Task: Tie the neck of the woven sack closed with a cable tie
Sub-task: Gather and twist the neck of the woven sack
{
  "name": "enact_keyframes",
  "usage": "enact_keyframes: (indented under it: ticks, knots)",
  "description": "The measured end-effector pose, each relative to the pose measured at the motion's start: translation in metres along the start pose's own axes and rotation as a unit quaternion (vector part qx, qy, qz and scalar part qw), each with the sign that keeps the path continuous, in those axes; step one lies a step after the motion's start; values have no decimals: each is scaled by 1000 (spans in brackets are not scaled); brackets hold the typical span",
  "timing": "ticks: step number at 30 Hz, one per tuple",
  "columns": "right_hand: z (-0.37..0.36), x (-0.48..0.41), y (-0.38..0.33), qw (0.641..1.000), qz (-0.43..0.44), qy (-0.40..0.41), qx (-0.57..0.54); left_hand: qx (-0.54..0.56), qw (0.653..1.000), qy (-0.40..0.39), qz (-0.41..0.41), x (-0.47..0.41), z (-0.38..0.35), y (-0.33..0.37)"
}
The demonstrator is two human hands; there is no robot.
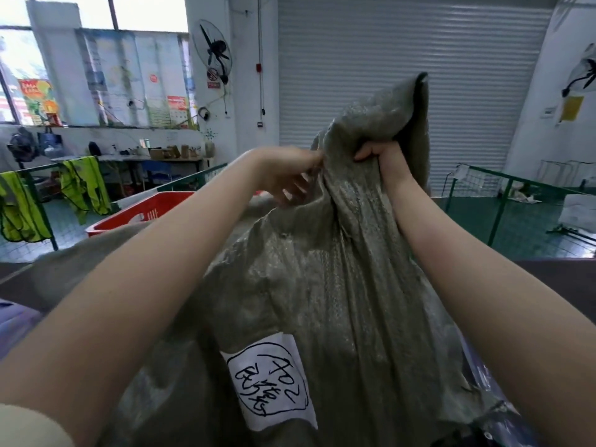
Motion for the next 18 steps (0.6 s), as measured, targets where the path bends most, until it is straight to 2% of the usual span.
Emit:
enact_keyframes:
  ticks: [4, 10, 12, 14, 18]
  knots:
    - [10, 0, -3, 998, 0, 58, -14, 33, 993, 113, -14, -15, -3, -1]
    - [29, 2, 1, 993, -84, 46, 72, 140, 946, 281, -82, -31, 6, 3]
    - [39, 2, -3, 993, -89, 38, 67, 95, 935, 325, -109, -32, 9, 11]
    - [44, 3, -10, 997, -65, -4, 37, 22, 928, 349, -130, -30, 14, 23]
    - [31, 8, -33, 994, -27, -109, -7, -70, 935, 303, -174, -21, 23, 57]
Point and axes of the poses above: each hand's wrist, its own x-axis away from the middle knuckle, its own z-axis out of the back of the hand, y = z × x, the point moved 2 cm from there along -x, towards the middle knuckle, and after that the axes turned 8 degrees about -x, right-handed, at the moved point
